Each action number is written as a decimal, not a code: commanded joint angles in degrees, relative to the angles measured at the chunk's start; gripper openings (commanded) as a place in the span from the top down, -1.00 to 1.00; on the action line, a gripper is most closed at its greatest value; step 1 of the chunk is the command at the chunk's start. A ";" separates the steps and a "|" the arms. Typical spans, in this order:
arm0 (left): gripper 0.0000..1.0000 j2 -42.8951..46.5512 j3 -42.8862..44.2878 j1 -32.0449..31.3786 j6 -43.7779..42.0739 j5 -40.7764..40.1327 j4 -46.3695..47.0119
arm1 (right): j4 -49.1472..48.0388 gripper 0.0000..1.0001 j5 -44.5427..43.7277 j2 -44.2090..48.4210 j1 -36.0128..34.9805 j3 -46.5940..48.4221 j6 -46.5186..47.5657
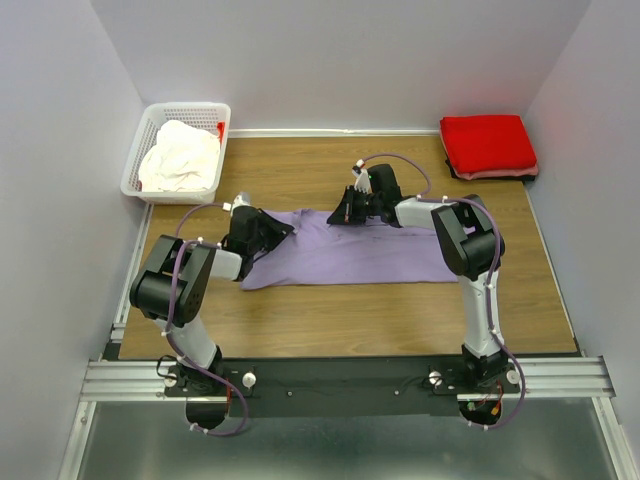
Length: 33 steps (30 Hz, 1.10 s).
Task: Fold and stack the t-shirts
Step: Fold the tshirt
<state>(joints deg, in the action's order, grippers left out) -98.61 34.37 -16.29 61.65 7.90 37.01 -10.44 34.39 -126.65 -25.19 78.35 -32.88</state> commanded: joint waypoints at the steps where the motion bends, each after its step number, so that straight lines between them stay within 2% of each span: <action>1: 0.65 -0.44 -0.18 0.74 0.23 1.06 1.92 | -0.02 0.90 1.38 0.35 -0.65 -0.47 0.89; 9: 1.00 -0.18 -0.71 1.97 -0.30 1.76 2.01 | -0.02 0.92 0.59 0.88 -0.65 -0.74 1.33; 14: 1.00 0.43 -0.71 3.11 -1.35 2.56 1.13 | -0.02 0.92 0.15 1.05 -0.65 -0.56 1.77; 25: 1.00 0.88 6.49 8.03 -10.93 5.98 -11.69 | 2.26 0.95 -4.07 2.99 -0.65 0.58 4.40; 29: 1.00 0.08 12.20 8.30 -16.28 5.81 -18.63 | 3.40 0.97 -5.38 2.99 -0.65 2.16 5.55; 33: 1.00 0.08 13.88 9.00 -18.75 5.63 -21.28 | 4.55 0.97 -5.83 2.90 -0.74 4.09 6.51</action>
<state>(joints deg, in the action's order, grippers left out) -98.59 46.81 -8.01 47.99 12.53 21.06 -7.70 30.92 -125.89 -25.28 79.42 -28.77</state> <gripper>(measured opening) 0.005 0.023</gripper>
